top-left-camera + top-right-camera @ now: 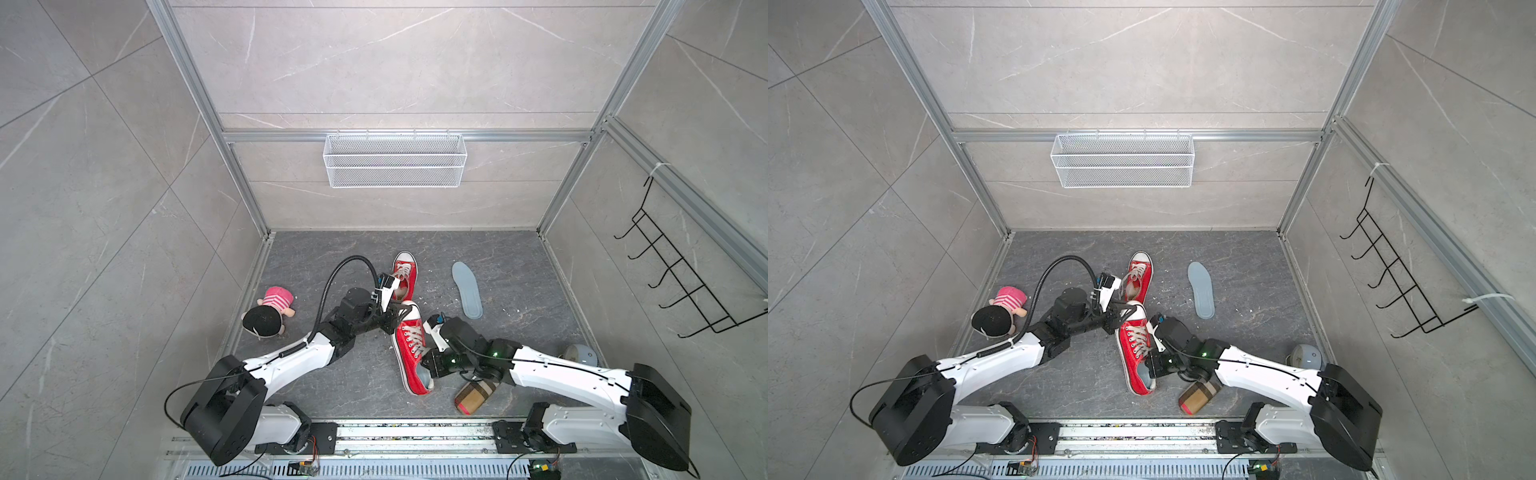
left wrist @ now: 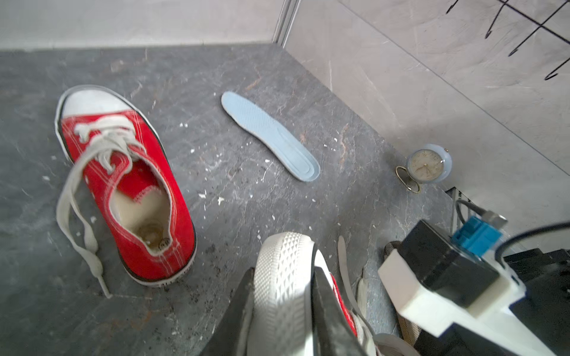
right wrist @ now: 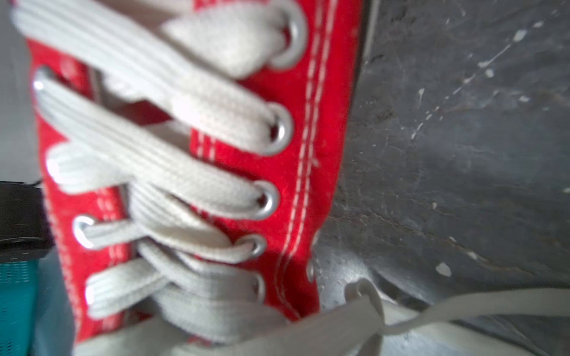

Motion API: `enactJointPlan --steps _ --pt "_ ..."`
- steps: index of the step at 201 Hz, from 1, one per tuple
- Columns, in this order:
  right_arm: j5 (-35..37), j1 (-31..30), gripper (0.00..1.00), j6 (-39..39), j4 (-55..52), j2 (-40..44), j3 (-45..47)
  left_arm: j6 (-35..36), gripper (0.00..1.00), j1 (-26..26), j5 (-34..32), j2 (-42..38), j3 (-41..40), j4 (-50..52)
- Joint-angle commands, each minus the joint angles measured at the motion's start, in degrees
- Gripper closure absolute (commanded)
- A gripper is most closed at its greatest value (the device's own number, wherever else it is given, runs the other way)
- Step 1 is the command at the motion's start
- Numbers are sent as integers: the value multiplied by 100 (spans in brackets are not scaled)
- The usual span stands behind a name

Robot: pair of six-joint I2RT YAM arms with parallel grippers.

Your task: Remove the insole from the shoe

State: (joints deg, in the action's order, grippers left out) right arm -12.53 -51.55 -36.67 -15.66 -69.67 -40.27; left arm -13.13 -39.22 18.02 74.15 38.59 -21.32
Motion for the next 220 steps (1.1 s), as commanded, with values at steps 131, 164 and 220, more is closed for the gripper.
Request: enactJointPlan --steps 131,164,220 --pt "-354 474 100 531 -2450 400 -1475 1291 100 -607 -1586 -472 103 1102" --pt "-270 490 45 910 -2836 767 -1212 1226 100 -609 -1536 -381 89 979" --pt "-1798 505 27 796 -1041 -56 -399 1158 100 -605 -1543 -311 70 850"
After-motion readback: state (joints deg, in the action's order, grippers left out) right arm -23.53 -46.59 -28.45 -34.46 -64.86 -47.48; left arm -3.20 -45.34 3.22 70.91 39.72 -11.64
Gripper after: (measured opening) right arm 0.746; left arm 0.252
